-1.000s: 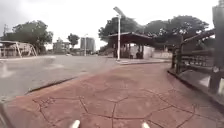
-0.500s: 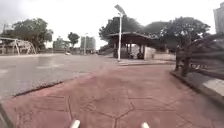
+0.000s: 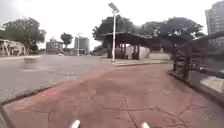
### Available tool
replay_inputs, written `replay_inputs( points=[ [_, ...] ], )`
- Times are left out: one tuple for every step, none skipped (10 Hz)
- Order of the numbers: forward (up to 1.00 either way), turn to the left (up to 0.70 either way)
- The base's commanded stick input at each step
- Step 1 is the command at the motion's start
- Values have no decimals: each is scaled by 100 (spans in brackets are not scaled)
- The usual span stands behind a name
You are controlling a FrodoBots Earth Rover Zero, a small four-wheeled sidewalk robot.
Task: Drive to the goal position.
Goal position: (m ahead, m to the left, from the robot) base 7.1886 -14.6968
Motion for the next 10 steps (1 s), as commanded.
replay_inputs(
  points=[
    [70,0],
    [70,-3],
    [70,-21],
    [70,-35],
    [70,-25],
    [70,-10],
    [70,0],
    [70,-13],
    [70,-35],
    [70,-25]
  ],
)
